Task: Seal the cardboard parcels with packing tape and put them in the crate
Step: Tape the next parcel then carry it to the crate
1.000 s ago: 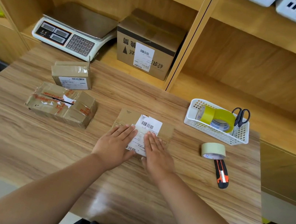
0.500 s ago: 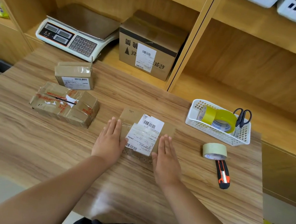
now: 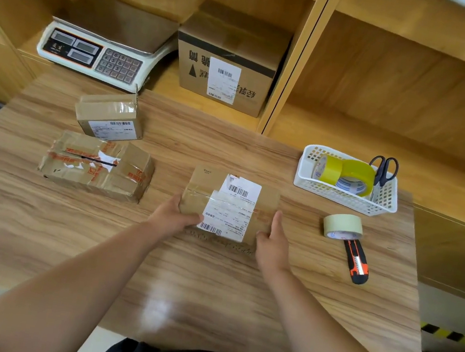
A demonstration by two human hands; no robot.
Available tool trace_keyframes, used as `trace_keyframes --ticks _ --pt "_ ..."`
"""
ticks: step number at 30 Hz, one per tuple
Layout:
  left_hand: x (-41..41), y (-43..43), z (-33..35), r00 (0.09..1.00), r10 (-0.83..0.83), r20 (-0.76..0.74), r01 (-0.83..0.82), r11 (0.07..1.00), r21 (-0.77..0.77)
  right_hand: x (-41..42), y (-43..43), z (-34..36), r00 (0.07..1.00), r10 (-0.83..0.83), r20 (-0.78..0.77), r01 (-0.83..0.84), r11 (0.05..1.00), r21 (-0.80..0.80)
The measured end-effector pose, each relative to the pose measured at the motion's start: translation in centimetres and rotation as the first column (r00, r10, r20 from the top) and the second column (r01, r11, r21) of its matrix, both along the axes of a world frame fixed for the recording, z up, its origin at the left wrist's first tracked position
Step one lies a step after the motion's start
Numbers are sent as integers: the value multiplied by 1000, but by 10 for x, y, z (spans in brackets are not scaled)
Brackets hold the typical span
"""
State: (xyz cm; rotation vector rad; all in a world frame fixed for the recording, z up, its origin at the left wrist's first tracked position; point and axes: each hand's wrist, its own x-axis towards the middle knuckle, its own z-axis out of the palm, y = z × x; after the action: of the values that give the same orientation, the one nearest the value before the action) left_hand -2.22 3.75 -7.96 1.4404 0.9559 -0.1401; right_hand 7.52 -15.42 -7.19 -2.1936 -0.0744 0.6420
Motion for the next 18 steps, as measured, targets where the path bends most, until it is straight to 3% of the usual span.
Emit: trace_keyframes --ticks 4,10,18 --pt "3 8 0 998 -68 8 69 995 -67 4 4 -1 979 -149 -138 163 981 103" --pt "3 16 2 988 -151 19 153 976 -153 0 14 4 958 -233 -168 262 949 178" --pt "0 20 -1 975 -217 50 222 969 -110 -1 22 4 959 -257 -121 262 965 32"
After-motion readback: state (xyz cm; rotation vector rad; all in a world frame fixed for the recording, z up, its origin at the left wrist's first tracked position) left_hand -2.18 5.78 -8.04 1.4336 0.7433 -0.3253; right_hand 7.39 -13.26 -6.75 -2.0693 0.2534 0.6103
